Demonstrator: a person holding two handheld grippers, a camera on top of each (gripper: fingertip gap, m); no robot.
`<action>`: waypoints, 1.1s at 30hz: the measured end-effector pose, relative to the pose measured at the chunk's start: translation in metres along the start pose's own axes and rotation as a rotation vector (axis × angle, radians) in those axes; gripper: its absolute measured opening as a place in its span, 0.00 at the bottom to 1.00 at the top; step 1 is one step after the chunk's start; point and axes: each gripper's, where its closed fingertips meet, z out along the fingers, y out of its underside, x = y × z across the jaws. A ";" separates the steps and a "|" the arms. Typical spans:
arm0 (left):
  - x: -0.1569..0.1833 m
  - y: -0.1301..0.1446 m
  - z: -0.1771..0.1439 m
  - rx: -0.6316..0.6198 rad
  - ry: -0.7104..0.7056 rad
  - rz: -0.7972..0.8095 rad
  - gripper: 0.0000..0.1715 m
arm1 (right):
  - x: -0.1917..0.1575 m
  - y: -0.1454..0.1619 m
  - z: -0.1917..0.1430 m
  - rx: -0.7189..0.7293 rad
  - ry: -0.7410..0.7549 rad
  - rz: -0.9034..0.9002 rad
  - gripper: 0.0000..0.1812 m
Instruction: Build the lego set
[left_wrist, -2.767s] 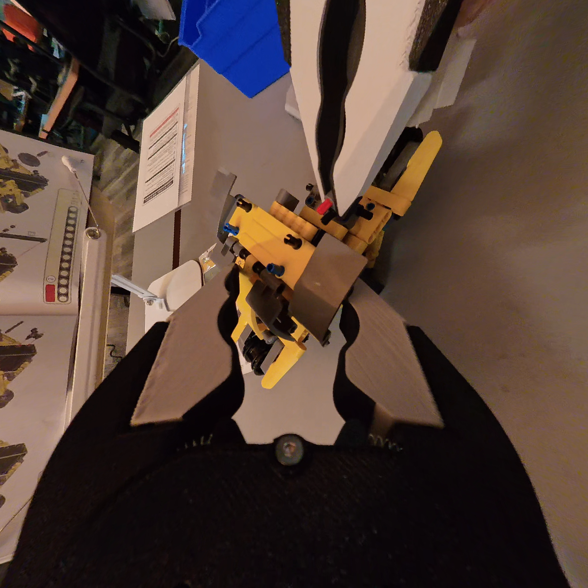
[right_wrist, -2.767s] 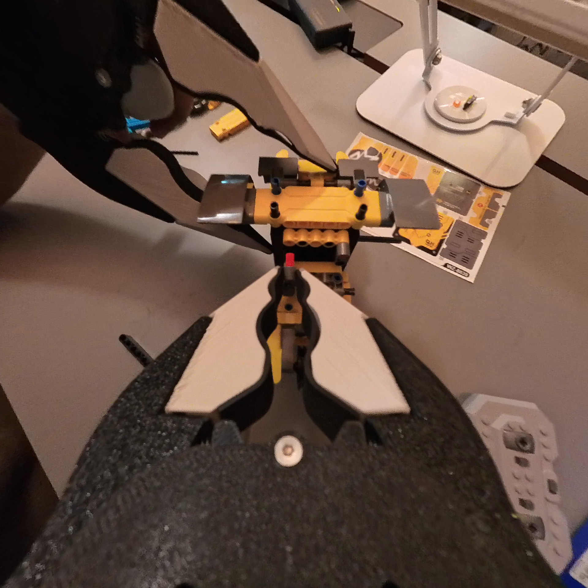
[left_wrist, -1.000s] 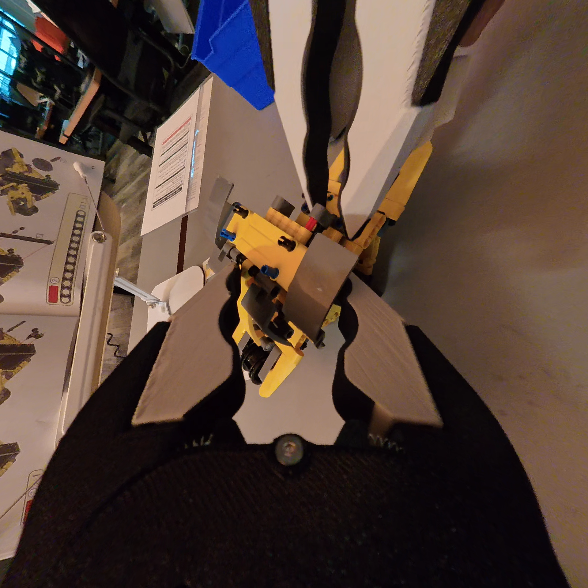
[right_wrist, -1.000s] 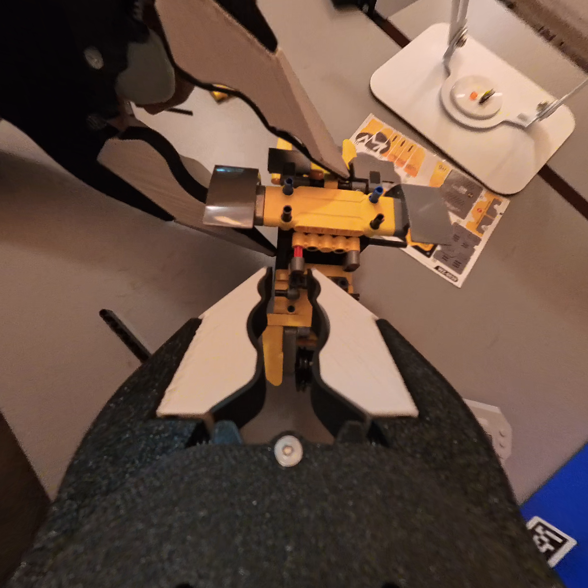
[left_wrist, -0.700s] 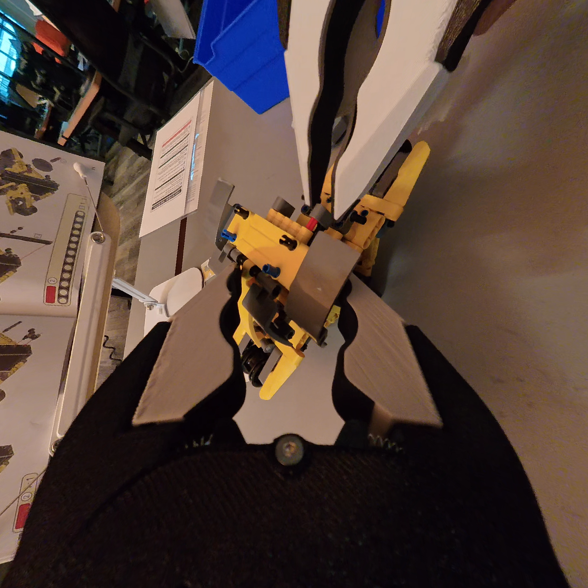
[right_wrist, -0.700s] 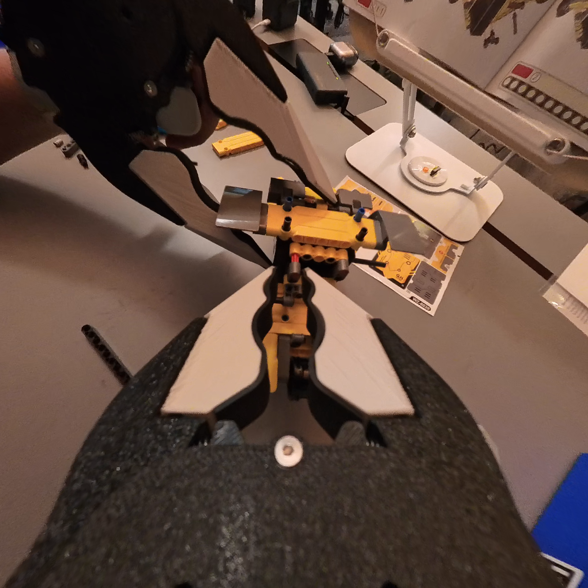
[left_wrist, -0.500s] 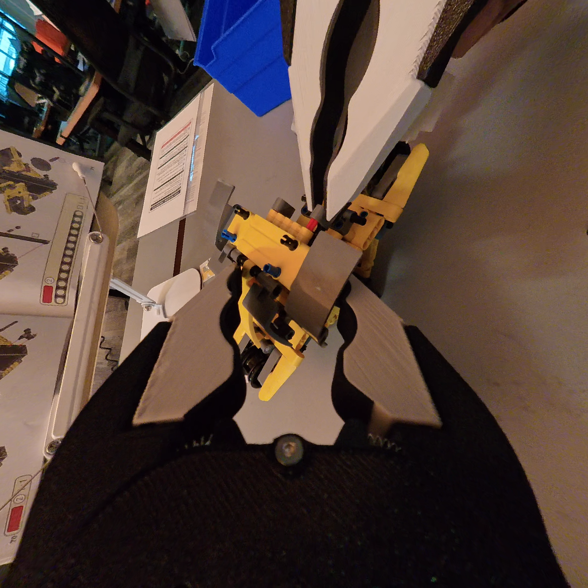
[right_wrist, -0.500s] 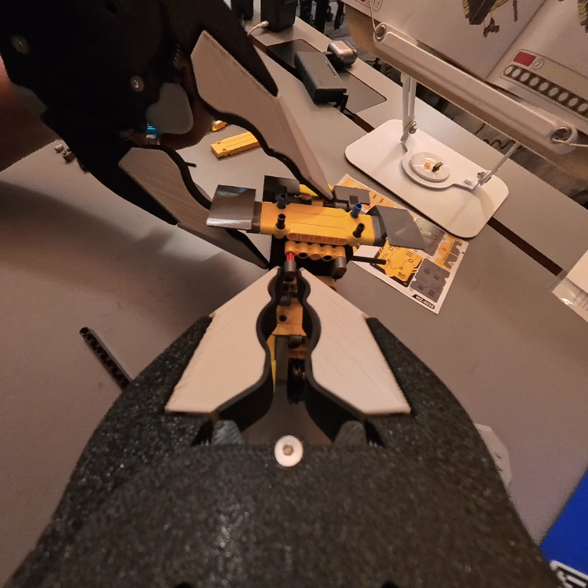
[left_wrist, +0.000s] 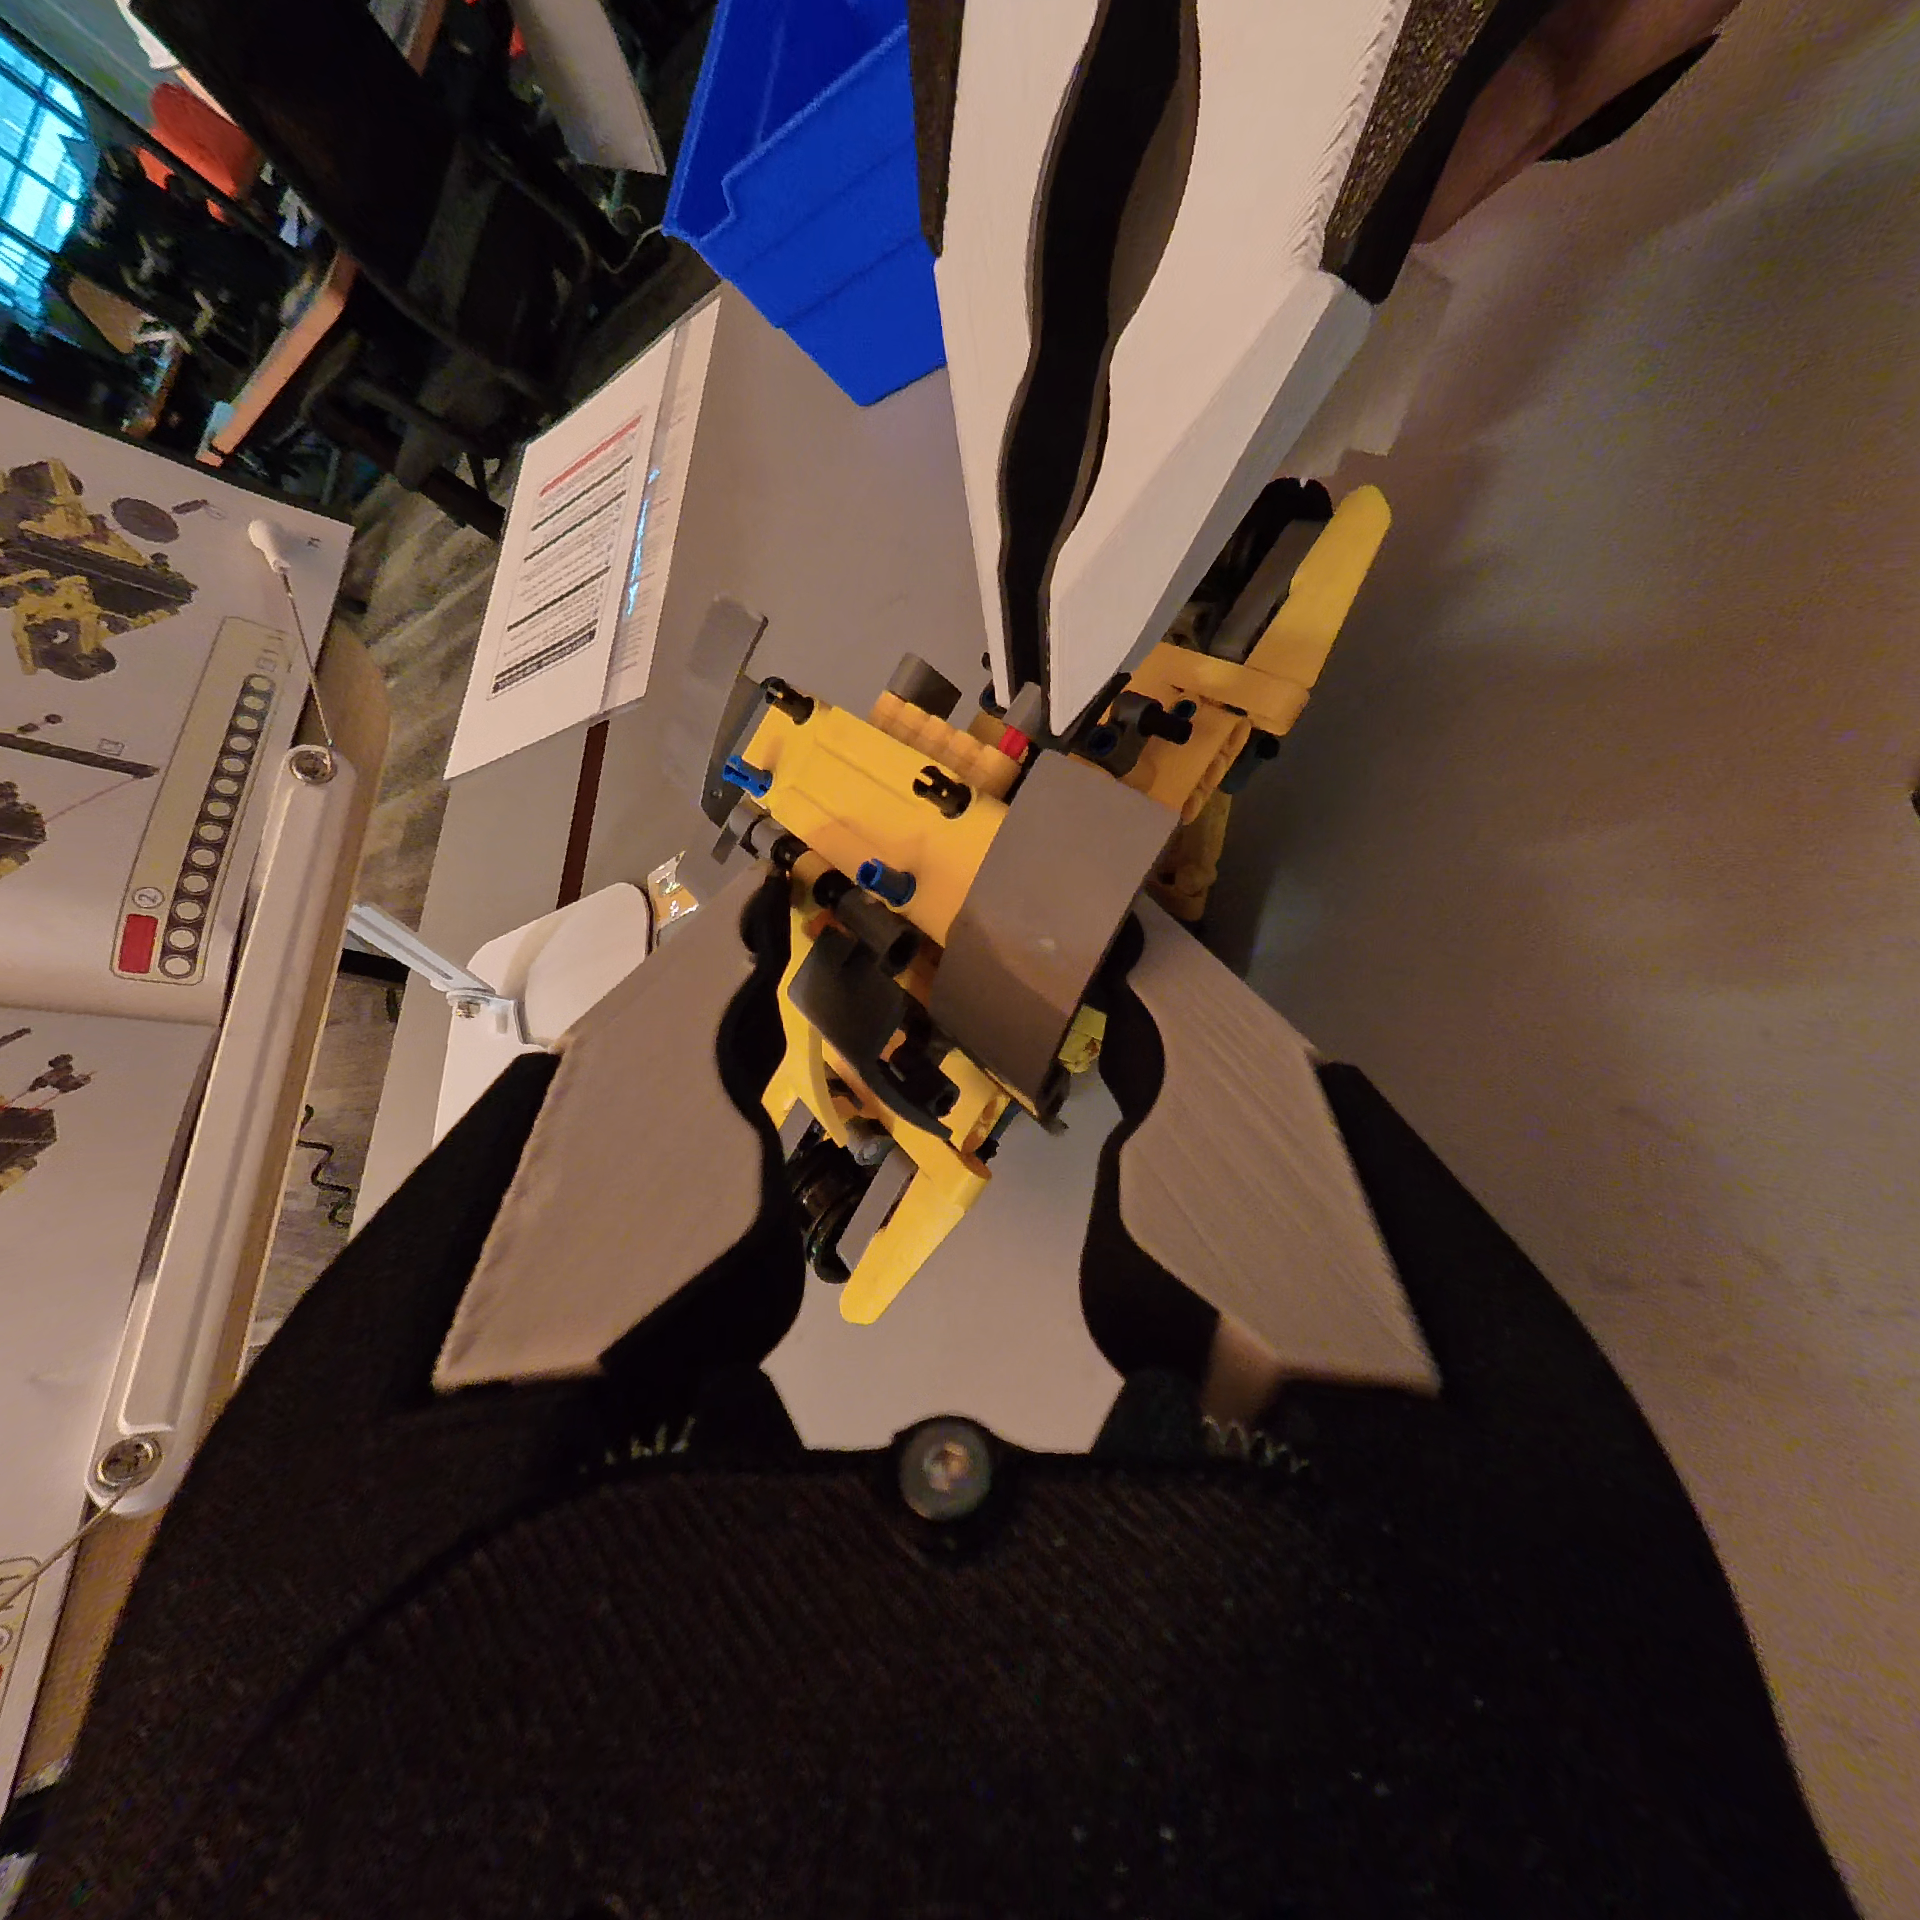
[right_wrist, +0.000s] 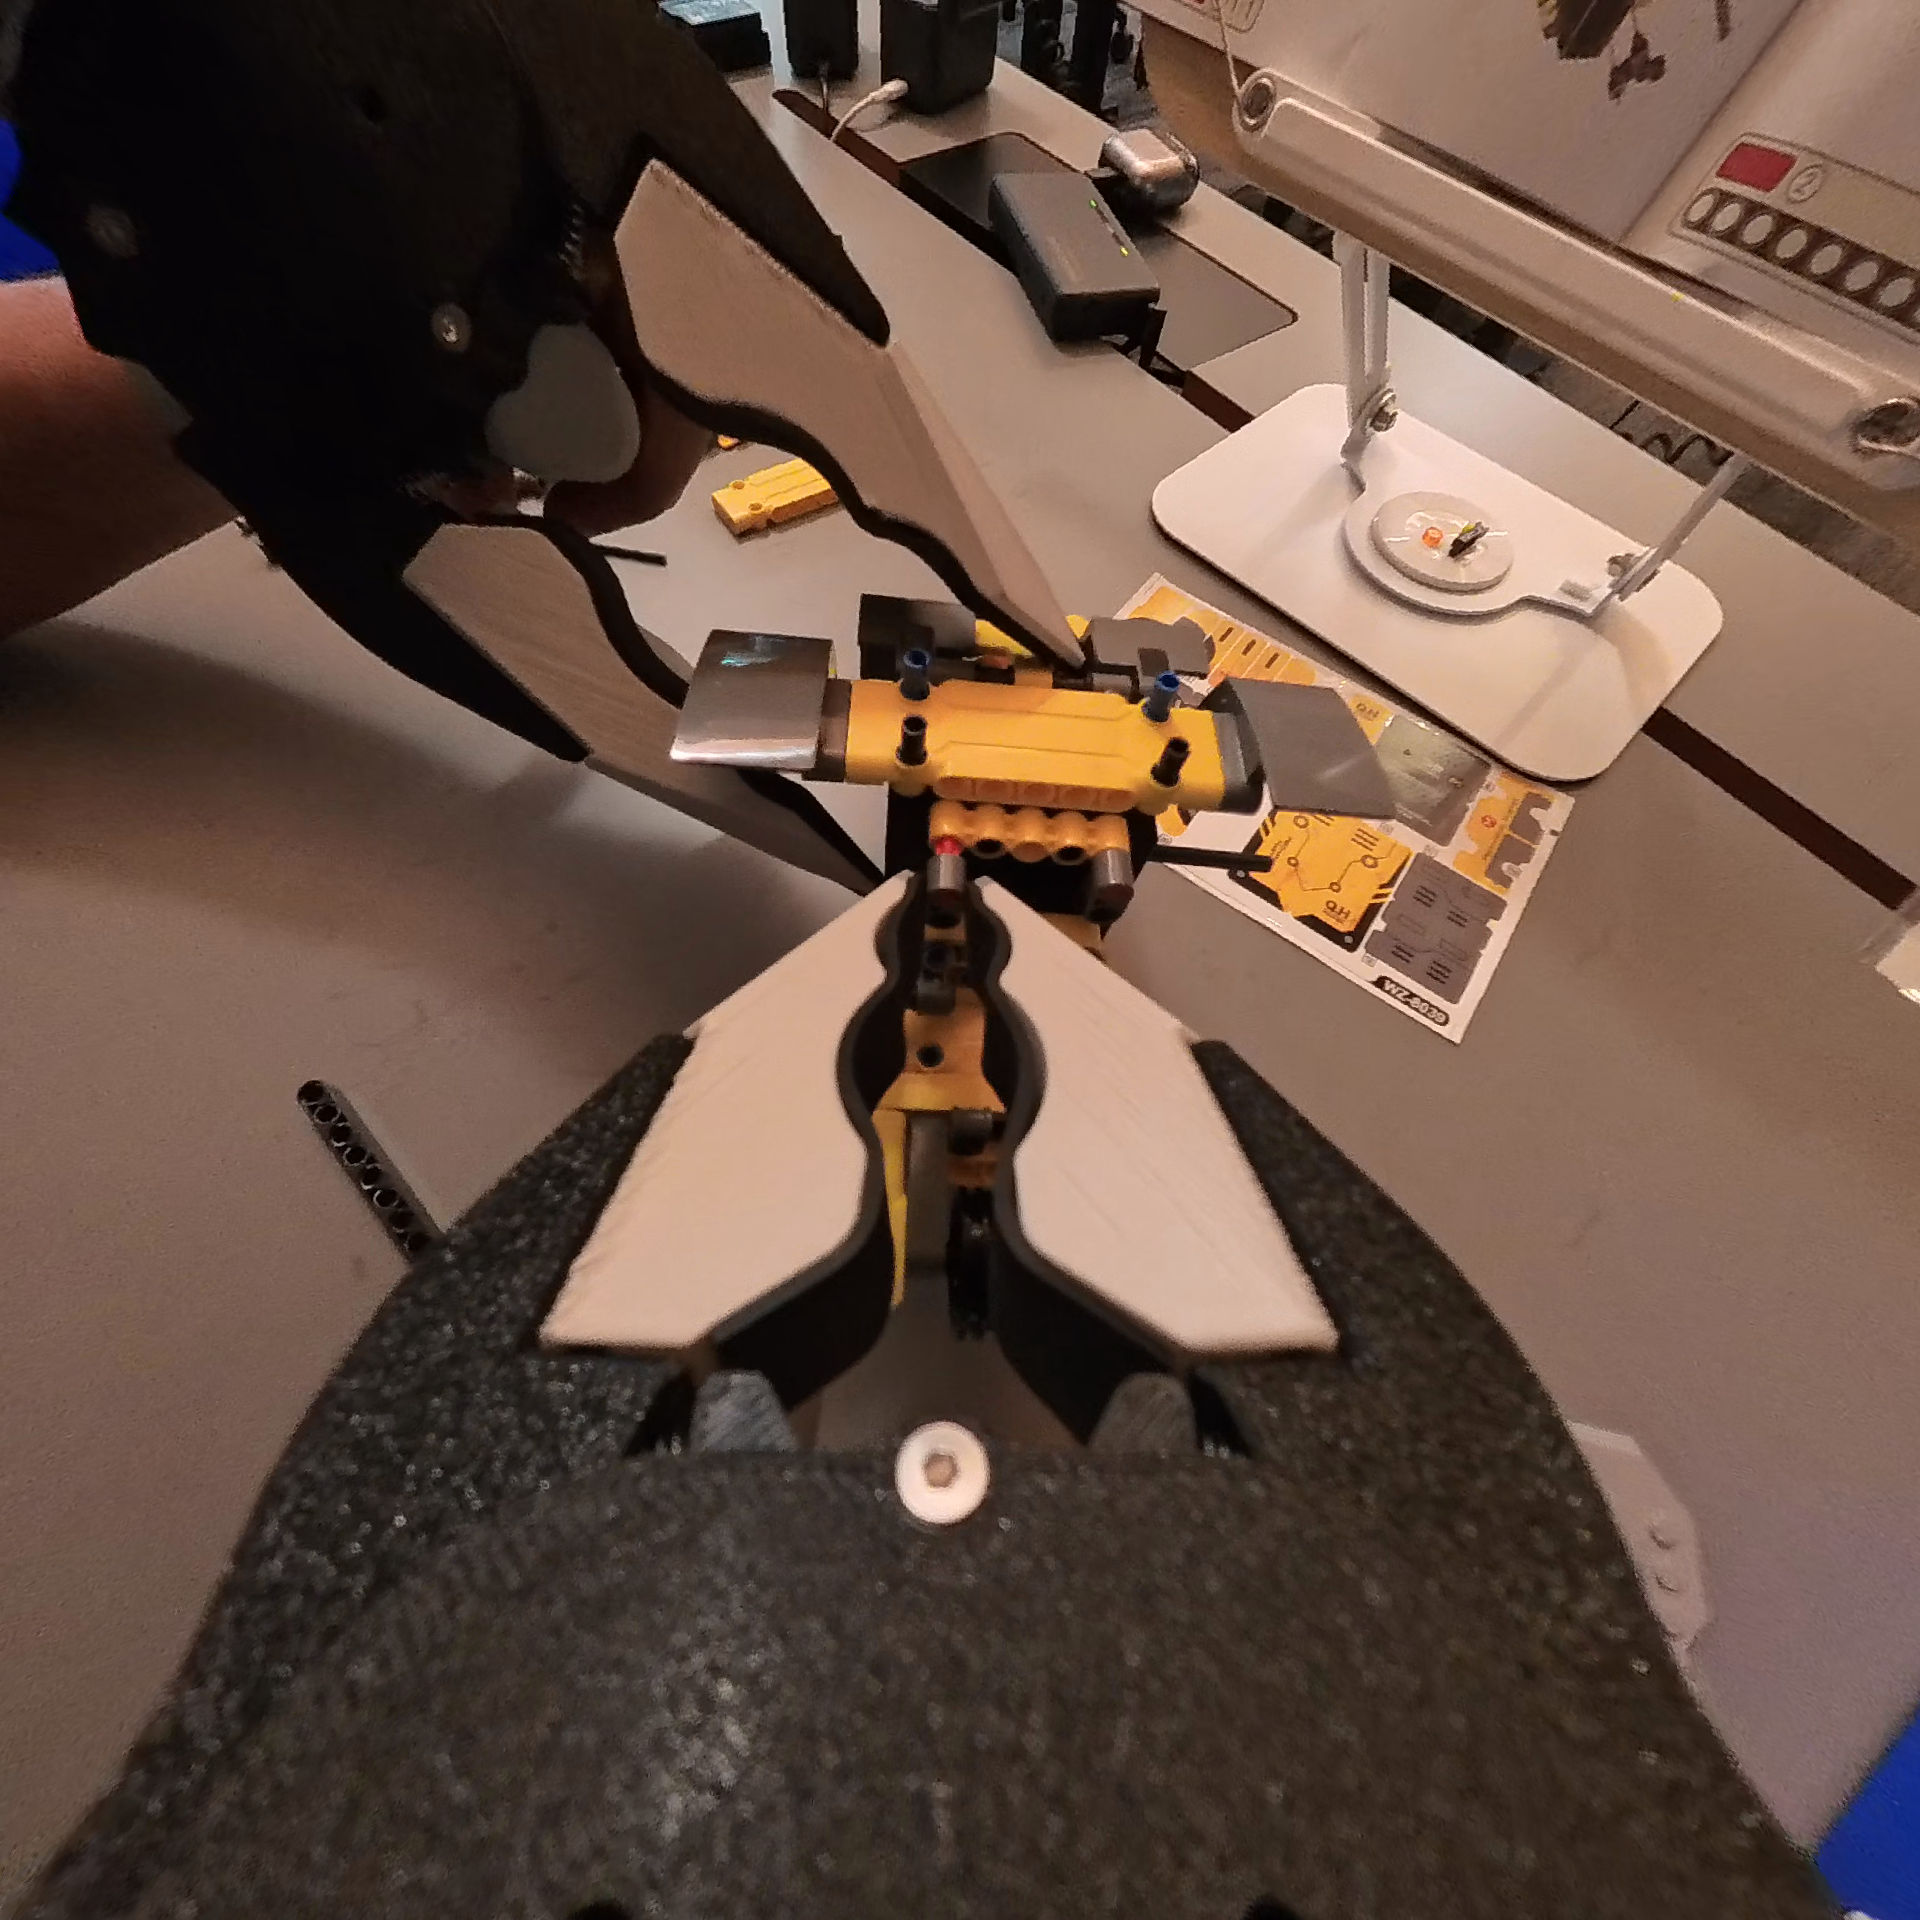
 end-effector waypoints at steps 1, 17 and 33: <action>0.000 0.000 0.000 -0.002 0.002 -0.001 0.31 | 0.000 0.000 0.000 -0.002 -0.004 0.000 0.03; -0.002 0.002 -0.001 0.007 0.006 -0.020 0.31 | 0.001 -0.004 0.004 -0.074 -0.012 0.014 0.03; 0.003 -0.003 -0.002 0.044 0.061 -0.041 0.35 | 0.000 0.010 -0.008 -0.014 0.048 -0.064 0.13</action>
